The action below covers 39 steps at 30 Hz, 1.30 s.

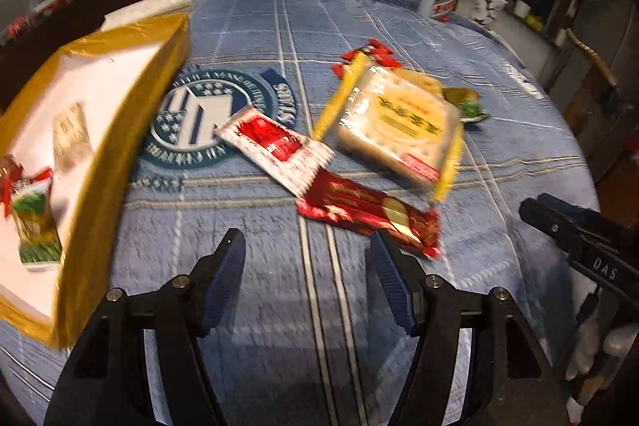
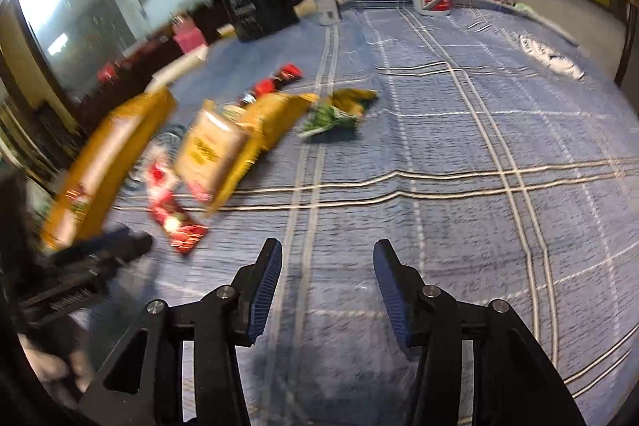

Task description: Organize snacks

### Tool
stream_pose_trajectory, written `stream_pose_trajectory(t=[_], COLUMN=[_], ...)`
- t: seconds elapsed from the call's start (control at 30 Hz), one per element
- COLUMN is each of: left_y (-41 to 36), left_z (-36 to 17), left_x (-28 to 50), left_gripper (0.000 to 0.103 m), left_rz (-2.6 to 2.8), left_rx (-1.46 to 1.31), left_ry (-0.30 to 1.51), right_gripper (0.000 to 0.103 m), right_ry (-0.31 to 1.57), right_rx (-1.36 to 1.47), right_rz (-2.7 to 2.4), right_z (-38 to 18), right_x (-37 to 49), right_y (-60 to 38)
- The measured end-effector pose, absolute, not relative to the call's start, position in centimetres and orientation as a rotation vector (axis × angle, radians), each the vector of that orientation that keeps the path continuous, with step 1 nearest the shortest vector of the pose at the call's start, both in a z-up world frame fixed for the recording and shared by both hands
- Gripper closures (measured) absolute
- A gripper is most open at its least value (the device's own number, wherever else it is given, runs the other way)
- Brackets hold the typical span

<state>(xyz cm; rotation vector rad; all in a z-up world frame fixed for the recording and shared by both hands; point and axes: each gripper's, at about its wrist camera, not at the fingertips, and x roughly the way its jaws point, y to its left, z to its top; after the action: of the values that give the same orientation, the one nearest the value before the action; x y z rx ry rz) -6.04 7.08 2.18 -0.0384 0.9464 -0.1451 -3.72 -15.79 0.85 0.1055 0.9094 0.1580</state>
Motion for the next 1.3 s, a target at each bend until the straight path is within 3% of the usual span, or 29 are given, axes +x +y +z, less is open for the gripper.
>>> stream_pose_trajectory(t=[0.07, 0.2, 0.23, 0.27, 1.3], left_y=[6.9, 6.4, 6.8, 7.2, 7.4], left_z=[1.9, 1.3, 1.1, 0.9, 0.9], left_x=[-5.6, -4.8, -4.5, -4.4, -4.3], left_gripper=[0.028, 0.003, 0.0, 0.0, 0.0], left_rz=[-0.121, -0.071, -0.056, -0.067, -0.065], left_rx=[-0.005, 0.07, 0.06, 0.03, 0.035], left_ry=[0.934, 0.934, 0.949, 0.955, 0.945], right_gripper=[0.05, 0.011, 0.003, 0.001, 0.001], right_ry=[0.91, 0.903, 0.926, 0.933, 0.938], right_rx=[0.071, 0.023, 0.023, -0.002, -0.056], right_rz=[0.138, 0.117, 0.124, 0.129, 0.121], right_z=[0.2, -0.2, -0.5, -0.6, -1.2], right_x=[-3.4, -2.6, -2.3, -2.1, -2.2], right_y=[-15.3, -14.1, -13.8, -13.3, -12.2])
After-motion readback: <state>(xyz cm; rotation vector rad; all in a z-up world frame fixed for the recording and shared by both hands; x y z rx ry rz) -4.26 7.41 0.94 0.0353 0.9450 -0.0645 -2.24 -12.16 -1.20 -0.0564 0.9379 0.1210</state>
